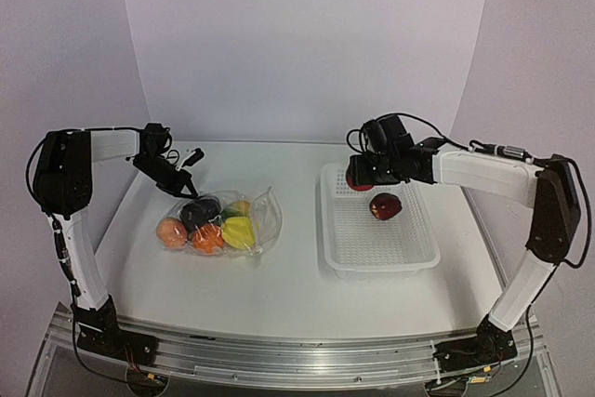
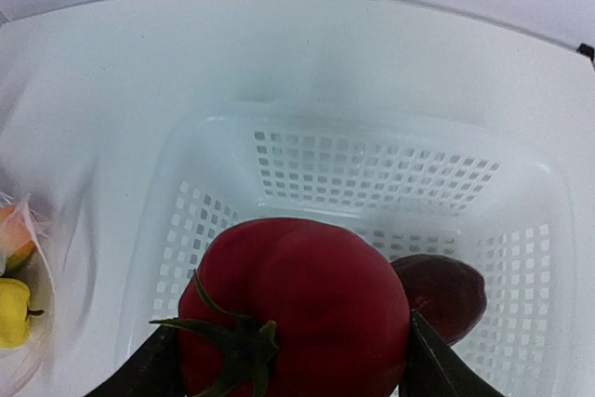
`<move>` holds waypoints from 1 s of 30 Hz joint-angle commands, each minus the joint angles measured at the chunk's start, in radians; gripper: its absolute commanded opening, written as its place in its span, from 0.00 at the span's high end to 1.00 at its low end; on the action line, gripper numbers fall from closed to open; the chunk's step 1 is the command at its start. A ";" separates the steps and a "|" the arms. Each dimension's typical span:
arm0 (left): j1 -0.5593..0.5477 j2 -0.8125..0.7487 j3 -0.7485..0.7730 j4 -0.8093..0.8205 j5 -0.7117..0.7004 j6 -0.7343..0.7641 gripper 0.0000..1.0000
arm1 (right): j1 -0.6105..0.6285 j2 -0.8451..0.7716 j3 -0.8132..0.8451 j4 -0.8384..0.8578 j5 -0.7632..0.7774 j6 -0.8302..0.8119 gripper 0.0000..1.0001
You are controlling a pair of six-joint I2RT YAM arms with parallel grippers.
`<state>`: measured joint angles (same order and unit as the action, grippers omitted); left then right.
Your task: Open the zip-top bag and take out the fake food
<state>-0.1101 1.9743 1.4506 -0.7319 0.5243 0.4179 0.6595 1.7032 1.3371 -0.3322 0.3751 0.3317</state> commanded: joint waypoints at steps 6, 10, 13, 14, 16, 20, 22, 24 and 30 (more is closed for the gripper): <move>0.000 0.004 -0.008 -0.002 0.021 -0.012 1.00 | 0.009 0.123 0.178 -0.199 0.007 -0.028 0.09; 0.000 0.006 -0.004 -0.003 0.027 -0.015 1.00 | 0.027 0.103 0.214 -0.183 -0.019 -0.162 0.09; 0.000 0.009 -0.001 -0.005 0.029 -0.015 1.00 | 0.102 0.108 0.178 -0.035 -0.193 -0.379 0.16; 0.000 0.009 0.000 -0.006 0.029 -0.014 1.00 | 0.129 0.119 0.151 0.032 -0.277 -0.452 0.19; 0.000 0.007 0.001 -0.006 0.029 -0.014 1.00 | 0.166 0.156 0.106 0.142 -0.401 -0.552 0.29; 0.000 0.001 -0.001 -0.004 0.031 -0.015 1.00 | 0.175 0.275 0.141 0.232 -0.483 -0.548 0.35; 0.000 0.000 -0.002 -0.003 0.032 -0.015 1.00 | 0.175 0.319 0.183 0.242 -0.543 -0.551 0.35; 0.000 -0.001 -0.002 -0.001 0.034 -0.016 1.00 | 0.174 0.368 0.204 0.281 -0.585 -0.550 0.35; 0.001 -0.001 -0.006 -0.001 0.042 -0.027 1.00 | 0.197 0.489 0.275 0.335 -0.650 -0.615 0.36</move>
<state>-0.1101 1.9762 1.4506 -0.7322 0.5476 0.4087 0.8413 2.1409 1.5257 -0.0956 -0.1740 -0.2105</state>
